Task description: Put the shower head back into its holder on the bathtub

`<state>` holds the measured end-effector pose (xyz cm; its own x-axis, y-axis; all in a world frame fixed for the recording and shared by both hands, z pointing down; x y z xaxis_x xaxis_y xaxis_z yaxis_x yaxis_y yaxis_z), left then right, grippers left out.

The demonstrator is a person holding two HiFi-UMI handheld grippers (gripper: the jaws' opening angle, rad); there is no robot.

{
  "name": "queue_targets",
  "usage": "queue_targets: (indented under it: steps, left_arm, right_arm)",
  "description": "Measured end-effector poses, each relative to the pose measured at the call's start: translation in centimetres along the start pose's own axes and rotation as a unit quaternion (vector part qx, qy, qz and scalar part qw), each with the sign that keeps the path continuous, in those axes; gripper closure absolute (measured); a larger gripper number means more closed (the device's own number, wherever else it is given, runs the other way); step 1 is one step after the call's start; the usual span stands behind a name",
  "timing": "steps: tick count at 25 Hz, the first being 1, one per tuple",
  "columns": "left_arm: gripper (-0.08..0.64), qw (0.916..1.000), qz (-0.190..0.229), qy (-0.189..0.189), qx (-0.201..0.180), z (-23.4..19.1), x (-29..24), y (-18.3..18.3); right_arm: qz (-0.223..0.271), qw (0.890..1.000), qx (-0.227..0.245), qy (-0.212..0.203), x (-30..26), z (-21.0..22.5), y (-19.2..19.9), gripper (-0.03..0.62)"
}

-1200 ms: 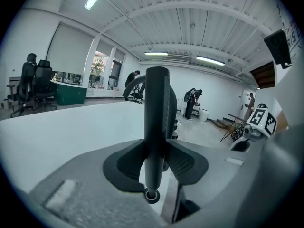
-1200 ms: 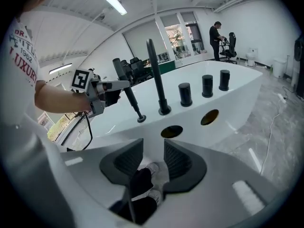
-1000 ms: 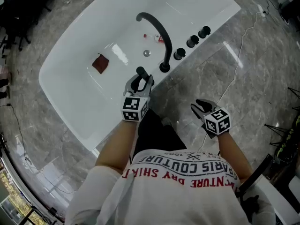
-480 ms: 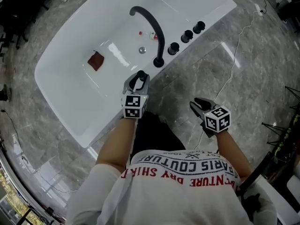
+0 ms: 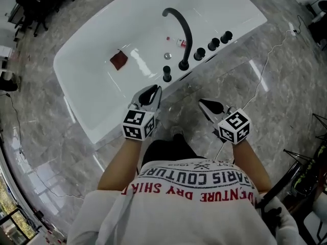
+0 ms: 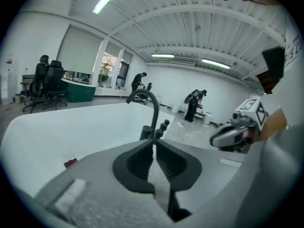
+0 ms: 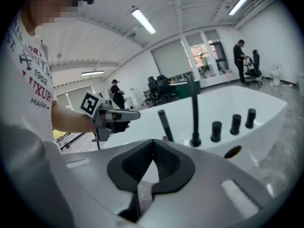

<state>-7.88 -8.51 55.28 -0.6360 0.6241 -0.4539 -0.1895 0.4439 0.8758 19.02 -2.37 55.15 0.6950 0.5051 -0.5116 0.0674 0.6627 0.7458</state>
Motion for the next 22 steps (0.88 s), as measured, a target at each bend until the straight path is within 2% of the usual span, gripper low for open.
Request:
queue_targets:
  steps: [1,3,5,8,10,12,15,19,22]
  left_arm:
    - [0.557,0.9993,-0.001,0.036,-0.005,1.1,1.5,-0.7]
    - [0.557,0.9943,-0.008,0.104,-0.021,3.0,4.1,-2.1]
    - [0.557,0.9892,-0.009,0.142,-0.034,4.4,6.9,-3.4]
    - [0.557,0.9869,0.003,0.152,-0.054,6.8,11.8,-5.1]
    - [0.557,0.9861,0.015,0.151,-0.068,8.7,15.5,-5.5]
    - [0.557,0.9833,0.030,0.161,-0.079,11.0,19.4,-5.2]
    - [0.557,0.9812,0.046,0.164,-0.091,14.2,25.0,-3.7]
    - [0.557,0.9806,0.066,0.159,-0.094,18.5,32.5,-2.3]
    - [0.558,0.9772,0.080,0.159,-0.116,21.2,38.1,-1.9]
  right_arm:
    - [0.003,0.999,0.025,-0.020,0.2,-1.2,-1.1,0.592]
    - [0.003,0.996,0.069,-0.053,0.7,-3.7,-2.9,0.591]
    - [0.007,0.992,0.090,-0.094,1.5,-6.3,-4.3,0.589]
    - [0.025,0.983,0.094,-0.153,3.2,-10.7,-5.5,0.589]
    - [0.037,0.979,0.100,-0.175,4.4,-13.9,-5.6,0.589]
    - [0.045,0.977,0.114,-0.174,5.8,-17.3,-5.1,0.589]
    - [0.036,0.979,0.143,-0.141,7.7,-22.9,-2.7,0.589]
    - [0.039,0.980,0.151,-0.127,11.8,-30.6,1.3,0.588]
    - [0.061,0.982,0.151,-0.100,15.3,-35.1,3.1,0.588]
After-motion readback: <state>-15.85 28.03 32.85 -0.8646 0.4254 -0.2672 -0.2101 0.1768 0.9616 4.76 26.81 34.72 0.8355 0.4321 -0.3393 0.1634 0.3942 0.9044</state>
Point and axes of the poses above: the fingertips, and each gripper's own axes: x backward along the fingers, z to its right, y out of its underside, the point moved 10 cm from there along x, backward along the fingers, and after that the axes turned 7 degrees about -x, right-handed, at the moved point
